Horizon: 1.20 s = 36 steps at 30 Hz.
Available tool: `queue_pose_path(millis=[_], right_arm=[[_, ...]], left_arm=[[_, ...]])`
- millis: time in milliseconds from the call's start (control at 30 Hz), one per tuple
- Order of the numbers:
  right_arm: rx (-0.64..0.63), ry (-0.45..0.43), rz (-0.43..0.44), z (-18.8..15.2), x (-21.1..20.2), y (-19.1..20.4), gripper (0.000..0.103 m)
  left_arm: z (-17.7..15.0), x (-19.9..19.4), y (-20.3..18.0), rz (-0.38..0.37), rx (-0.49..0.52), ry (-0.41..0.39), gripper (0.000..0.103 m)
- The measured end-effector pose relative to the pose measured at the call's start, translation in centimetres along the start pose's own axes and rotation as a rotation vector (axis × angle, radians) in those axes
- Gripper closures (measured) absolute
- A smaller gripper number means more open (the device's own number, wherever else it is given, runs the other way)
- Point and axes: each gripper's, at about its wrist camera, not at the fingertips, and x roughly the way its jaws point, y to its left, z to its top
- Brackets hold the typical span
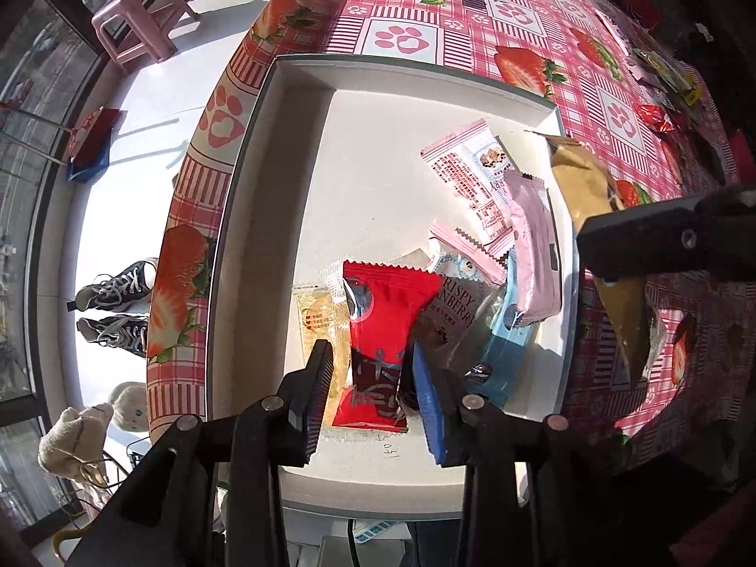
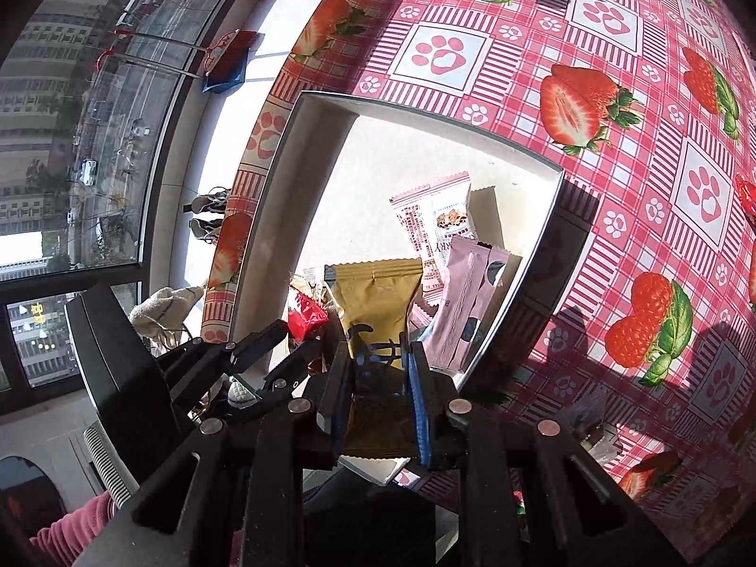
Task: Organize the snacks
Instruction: 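Lower the red packet into the tray with left tool while right tool drops the gold packet, then grasp the red foil candy with right tool while left tool grasps the clear candy bag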
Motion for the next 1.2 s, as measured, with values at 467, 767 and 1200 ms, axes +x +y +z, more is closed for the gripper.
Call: queue_pose_path(millis=[467, 767, 1200], right_arm=[[0.404, 0.169, -0.115, -4.2, 3.2, -12.8, 0.0], [0.697, -0.015, -0.119, -3.9, -3.1, -24.7, 0.0], [0.905, -0.249, -0.248, 3.5, -9.4, -36.0, 0.001]], left_arm=[[0.4, 0.4, -2.3, 0.031, 0.048, 0.023, 0.029], [0.4, 0.4, -4.0, 0.074, 0.078, 0.071, 0.028], [0.5, -0.4, -6.5, 0.112, 0.041, 0.123, 0.027]])
